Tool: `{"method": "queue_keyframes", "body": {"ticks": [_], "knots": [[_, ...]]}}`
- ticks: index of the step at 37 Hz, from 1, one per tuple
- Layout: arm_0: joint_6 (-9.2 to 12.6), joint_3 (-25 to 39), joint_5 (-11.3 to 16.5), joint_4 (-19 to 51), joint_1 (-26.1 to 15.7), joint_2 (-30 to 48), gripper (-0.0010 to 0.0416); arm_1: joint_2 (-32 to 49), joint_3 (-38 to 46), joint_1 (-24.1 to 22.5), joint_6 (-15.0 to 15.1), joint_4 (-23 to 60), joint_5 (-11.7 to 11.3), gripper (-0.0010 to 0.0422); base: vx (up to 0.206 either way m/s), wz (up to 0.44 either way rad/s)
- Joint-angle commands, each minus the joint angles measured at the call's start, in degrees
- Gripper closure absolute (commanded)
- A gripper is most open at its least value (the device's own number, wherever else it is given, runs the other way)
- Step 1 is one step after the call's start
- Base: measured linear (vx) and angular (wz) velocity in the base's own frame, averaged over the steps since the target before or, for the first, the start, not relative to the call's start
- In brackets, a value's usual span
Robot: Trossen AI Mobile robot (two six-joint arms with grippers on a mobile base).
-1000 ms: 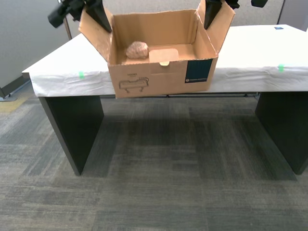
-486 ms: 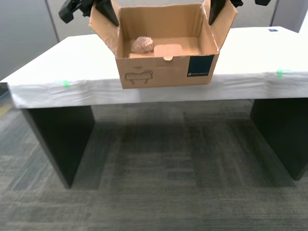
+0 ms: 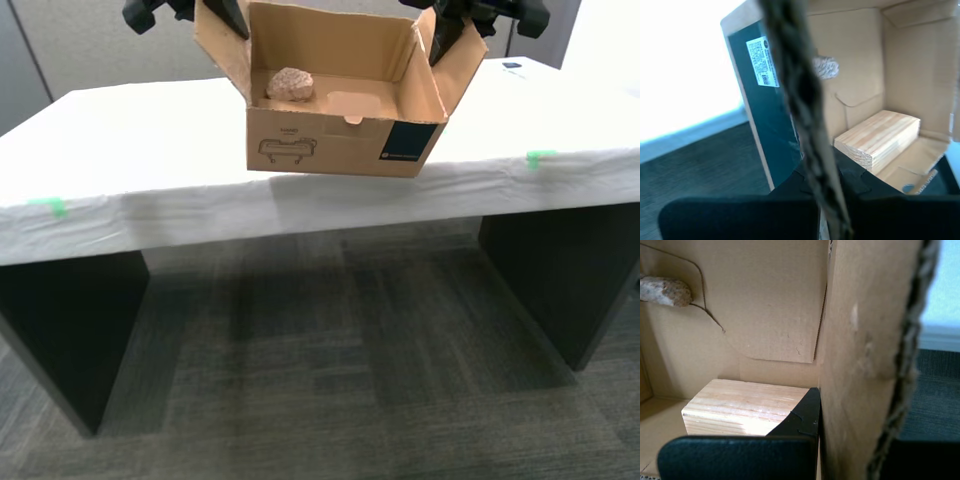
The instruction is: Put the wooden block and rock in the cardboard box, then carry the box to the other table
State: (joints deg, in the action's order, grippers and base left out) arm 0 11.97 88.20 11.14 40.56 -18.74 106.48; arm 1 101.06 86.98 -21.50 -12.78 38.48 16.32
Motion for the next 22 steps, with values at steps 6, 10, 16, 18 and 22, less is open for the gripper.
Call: {"method": "queue_keyframes", "body": {"ticks": [6, 10, 16, 18, 22], "knots": [[-0.24, 0.42, -0.04, 1.27, -0.07, -0.59, 0.0406, -0.09, -1.01, 0.09, 1.22, 1.46, -1.33, 0.0413, 0.136, 0.084], [-0.26, 1.03, -0.04, 3.96, -0.09, -0.59, 0.0406, -0.09, -2.71, 0.09, 1.18, 0.79, -1.31, 0.0413, 0.138, 0.177], [-0.15, 0.98, -0.04, 4.48, -0.22, -0.59, 0.0406, -0.09, -3.54, 0.07, 1.81, 0.35, -1.33, 0.0413, 0.139, 0.244], [0.11, 0.98, -0.07, 4.52, -0.39, -0.59, 0.0406, -0.09, -3.56, 0.09, 2.51, -0.42, -1.33, 0.0413, 0.143, 0.288], [1.38, 0.98, -0.07, 4.48, -0.48, -0.59, 0.0406, -0.09, -3.41, 0.35, 2.89, -1.75, -1.33, 0.0413, 0.148, 0.173]]}}
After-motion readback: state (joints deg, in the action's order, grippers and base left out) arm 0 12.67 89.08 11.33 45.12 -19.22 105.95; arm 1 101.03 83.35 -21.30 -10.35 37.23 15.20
